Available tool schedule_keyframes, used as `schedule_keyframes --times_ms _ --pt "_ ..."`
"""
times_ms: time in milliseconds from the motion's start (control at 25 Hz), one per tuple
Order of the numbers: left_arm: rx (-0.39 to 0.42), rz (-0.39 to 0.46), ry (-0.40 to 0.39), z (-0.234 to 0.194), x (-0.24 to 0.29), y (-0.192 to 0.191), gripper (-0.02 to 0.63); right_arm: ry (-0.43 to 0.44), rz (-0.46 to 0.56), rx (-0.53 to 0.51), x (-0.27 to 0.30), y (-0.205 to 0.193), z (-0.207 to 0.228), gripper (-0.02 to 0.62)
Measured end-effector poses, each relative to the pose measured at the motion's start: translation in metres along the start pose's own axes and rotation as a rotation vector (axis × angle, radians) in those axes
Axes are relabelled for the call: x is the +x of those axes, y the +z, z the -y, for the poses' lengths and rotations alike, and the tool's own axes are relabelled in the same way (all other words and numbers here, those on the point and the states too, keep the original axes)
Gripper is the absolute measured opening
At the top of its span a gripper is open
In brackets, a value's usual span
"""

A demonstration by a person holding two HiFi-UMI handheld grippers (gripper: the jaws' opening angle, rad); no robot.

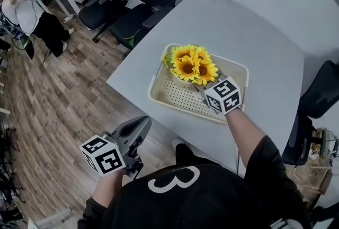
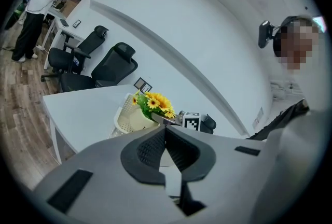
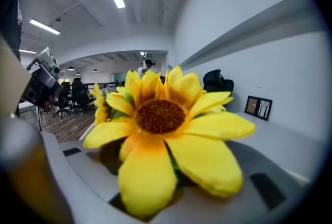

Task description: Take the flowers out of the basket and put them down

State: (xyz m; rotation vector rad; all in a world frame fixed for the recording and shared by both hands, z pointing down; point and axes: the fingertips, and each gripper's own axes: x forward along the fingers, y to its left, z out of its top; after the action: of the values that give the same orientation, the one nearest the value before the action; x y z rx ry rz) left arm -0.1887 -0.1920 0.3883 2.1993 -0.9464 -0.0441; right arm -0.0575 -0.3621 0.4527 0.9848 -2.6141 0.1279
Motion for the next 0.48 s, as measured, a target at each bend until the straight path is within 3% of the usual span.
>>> schedule_keyframes --times_ms 480 --pt "0.068 0.019 -0.043 0.045 -0.035 -0.017 0.012 -0.042 0.178 -0.05 -0.083 0.068 -0.042 0.178"
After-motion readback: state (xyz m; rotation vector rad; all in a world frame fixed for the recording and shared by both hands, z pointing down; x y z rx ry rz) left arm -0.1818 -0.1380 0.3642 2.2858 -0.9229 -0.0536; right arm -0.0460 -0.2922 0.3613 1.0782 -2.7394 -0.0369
